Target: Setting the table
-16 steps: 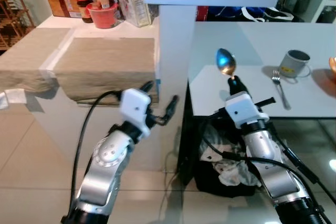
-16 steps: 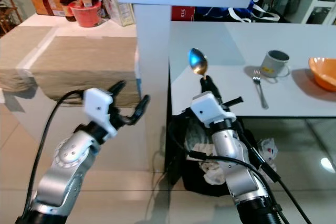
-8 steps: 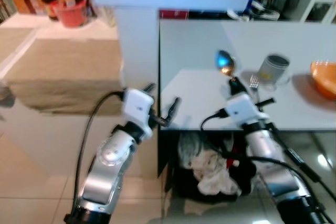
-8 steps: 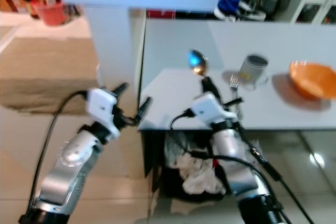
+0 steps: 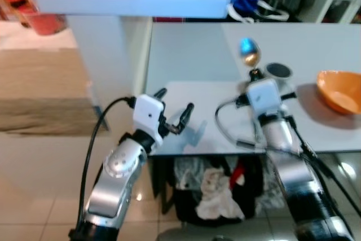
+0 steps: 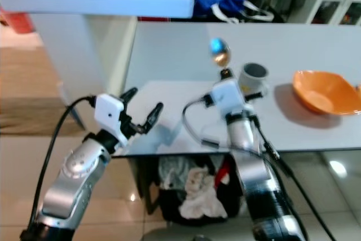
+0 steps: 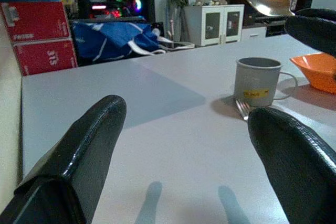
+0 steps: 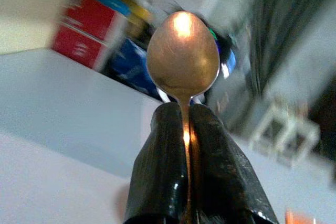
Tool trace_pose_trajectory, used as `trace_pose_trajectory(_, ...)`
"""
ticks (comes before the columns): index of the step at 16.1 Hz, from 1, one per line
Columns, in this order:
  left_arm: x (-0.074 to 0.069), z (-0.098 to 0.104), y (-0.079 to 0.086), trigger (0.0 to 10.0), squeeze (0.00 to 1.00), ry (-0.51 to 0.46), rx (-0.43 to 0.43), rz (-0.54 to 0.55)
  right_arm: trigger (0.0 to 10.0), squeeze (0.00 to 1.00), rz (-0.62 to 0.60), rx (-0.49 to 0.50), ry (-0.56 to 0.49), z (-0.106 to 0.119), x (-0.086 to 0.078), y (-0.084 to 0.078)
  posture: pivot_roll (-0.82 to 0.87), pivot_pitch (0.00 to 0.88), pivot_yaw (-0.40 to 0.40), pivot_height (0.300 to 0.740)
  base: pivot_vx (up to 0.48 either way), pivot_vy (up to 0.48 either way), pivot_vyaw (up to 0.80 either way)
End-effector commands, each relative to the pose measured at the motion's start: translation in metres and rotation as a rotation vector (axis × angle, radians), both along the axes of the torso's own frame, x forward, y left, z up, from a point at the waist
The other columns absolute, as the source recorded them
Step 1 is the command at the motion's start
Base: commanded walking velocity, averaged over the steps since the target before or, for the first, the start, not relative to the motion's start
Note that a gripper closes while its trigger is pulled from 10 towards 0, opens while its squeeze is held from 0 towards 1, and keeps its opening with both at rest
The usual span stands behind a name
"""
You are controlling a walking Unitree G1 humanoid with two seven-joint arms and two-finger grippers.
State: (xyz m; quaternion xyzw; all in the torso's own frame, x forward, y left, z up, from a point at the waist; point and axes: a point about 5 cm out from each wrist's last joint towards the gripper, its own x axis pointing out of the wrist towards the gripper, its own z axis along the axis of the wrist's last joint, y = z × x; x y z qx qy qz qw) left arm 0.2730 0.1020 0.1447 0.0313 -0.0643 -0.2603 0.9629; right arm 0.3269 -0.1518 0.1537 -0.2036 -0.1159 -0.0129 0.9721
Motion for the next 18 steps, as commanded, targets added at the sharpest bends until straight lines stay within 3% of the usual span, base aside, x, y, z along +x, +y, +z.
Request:
trace_pose_trajectory(1, 0.000, 0.001, 0.005, 10.0, 0.00, -0.004, 0.002, 0.011, 0.0, 0.00, 0.004, 0.071, 0.029, 0.002, 0.007, 0.005, 0.01, 0.000, -0.003, 0.728, 0.000, 0.000, 0.00)
trace_pose_trajectory(2, 0.000, 0.001, 0.005, 10.0, 0.00, -0.004, 0.001, 0.010, 0.0, 0.00, -0.002, 0.095, 0.048, 0.001, 0.011, 0.006, 0.01, 0.000, -0.003, 0.728, 0.000, 0.000, 0.00)
trace_pose_trajectory(4, 0.000, 0.002, 0.005, 10.0, 0.00, -0.007, 0.003, -0.001, 0.0, 0.00, -0.033, 0.249, 0.182, -0.009, 0.030, 0.010, 0.02, 0.000, 0.006, 0.728, 0.000, 0.000, 0.00)
trace_pose_trajectory(8, -0.003, 0.005, 0.007, 10.0, 0.00, -0.009, 0.011, -0.009, 0.0, 0.00, -0.078, 0.370, 0.304, -0.020, 0.047, 0.014, 0.05, 0.000, 0.021, 0.728, 0.000, 0.000, 0.00)
trace_pose_trajectory(13, -0.015, 0.007, 0.019, 10.0, 0.00, -0.002, 0.048, 0.011, 0.0, 0.00, -0.197, 0.351, 0.398, -0.026, 0.062, 0.004, 0.12, 0.000, 0.041, 0.728, 0.000, 0.000, 0.00)
trace_pose_trajectory(18, -0.031, 0.013, 0.025, 10.0, 0.00, 0.014, 0.064, 0.021, 0.0, 0.00, -0.237, 0.350, 0.456, -0.037, 0.060, -0.003, 0.18, 0.065, 0.061, 0.728, 0.000, 0.000, 0.00)
